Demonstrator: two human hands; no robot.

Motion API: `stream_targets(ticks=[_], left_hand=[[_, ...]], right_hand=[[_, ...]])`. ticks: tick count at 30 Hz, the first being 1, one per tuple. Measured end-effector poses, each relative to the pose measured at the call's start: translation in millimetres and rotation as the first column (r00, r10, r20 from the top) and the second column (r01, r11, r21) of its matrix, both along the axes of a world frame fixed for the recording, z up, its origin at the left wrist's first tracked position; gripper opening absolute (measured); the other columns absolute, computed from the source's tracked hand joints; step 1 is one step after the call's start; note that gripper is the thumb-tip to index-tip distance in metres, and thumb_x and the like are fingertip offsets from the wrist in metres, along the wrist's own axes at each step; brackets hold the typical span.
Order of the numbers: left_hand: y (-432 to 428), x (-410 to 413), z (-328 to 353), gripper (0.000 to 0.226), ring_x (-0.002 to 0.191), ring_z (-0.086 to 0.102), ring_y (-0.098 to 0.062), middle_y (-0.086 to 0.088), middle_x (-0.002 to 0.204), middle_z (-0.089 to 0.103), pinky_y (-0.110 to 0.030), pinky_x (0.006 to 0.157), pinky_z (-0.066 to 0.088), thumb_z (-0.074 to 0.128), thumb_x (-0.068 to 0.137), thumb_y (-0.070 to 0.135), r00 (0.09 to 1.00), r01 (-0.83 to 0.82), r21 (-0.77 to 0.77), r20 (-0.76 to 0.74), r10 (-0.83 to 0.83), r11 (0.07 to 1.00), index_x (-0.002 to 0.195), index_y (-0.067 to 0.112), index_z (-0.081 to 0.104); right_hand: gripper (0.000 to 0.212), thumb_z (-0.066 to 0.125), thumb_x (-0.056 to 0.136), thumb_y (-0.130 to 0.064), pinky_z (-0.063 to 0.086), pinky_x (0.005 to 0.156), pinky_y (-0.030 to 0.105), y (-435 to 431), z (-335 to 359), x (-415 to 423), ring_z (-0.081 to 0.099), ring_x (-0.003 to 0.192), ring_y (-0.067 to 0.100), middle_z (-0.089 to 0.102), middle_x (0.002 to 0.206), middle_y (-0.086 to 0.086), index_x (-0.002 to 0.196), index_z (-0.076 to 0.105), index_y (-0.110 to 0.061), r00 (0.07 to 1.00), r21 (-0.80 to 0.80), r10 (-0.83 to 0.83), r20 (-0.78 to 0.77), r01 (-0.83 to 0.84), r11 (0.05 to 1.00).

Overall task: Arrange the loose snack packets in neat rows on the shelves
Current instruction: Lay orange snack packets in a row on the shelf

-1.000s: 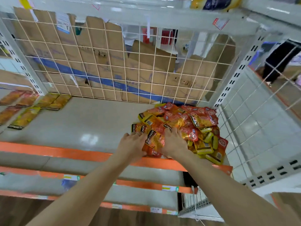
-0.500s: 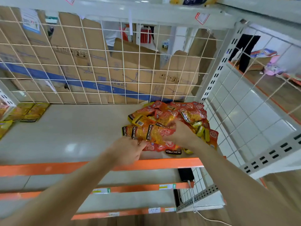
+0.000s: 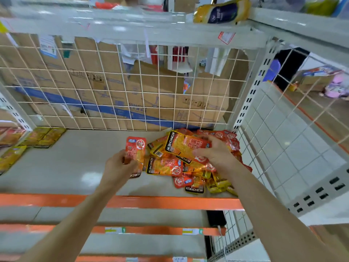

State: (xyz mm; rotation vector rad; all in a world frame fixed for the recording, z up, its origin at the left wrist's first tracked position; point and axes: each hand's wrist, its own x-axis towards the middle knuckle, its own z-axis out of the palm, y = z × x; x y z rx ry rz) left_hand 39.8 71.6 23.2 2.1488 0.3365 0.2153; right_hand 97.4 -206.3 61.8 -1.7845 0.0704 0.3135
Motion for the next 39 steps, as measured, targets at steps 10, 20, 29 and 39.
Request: stream_targets(ticks=[10,20,29,39], left_hand=[[-16,-22,30,0.017,0.068,0.072,-0.004,0.015,0.068,0.073,-0.012,0.052,0.049,0.065,0.093,0.008,0.995,-0.05,-0.461,0.056,0.085,0.886,0.092,0.025,0.066],[-32,-26,42,0.02,0.086,0.074,-0.021,0.002,0.092,0.078,-0.039,0.079,0.056,0.067,0.092,0.008,0.99,-0.118,-0.639,-0.016,0.14,0.76,0.107,0.021,0.068],[-23,-39,50,0.016,0.094,0.073,-0.027,-0.004,0.101,0.075,-0.047,0.093,0.055,0.068,0.093,0.013,0.971,-0.175,-0.643,0.013,0.24,0.745,0.106,0.022,0.066],[20,-73,59,0.022,0.086,0.075,-0.023,-0.001,0.09,0.077,-0.041,0.085,0.057,0.068,0.092,0.009,0.962,-0.186,-0.62,0.044,0.271,0.762,0.112,0.017,0.066]], right_hand=[[0.051,0.084,0.077,-0.015,0.057,0.063,0.022,18,35,10,0.068,0.089,0.011,0.068,0.107,-0.001,0.12,0.058,-0.023,0.986,0.002,0.077,0.15,-0.078,0.997],[0.019,0.064,0.095,-0.021,0.056,0.092,0.045,21,30,6,0.072,0.099,0.022,0.076,0.103,0.005,0.113,0.065,-0.018,0.99,0.474,0.03,-0.138,0.039,0.88],[0.019,0.055,0.1,-0.008,0.057,0.083,0.044,44,28,-8,0.072,0.096,0.027,0.076,0.101,0.013,0.117,0.062,-0.005,0.94,0.562,0.139,-0.313,0.065,0.825],[0.014,0.058,0.091,0.008,0.06,0.073,0.034,103,35,-37,0.072,0.083,0.023,0.074,0.094,0.014,0.103,0.065,0.005,0.931,0.554,0.315,-0.183,-0.167,0.815]])
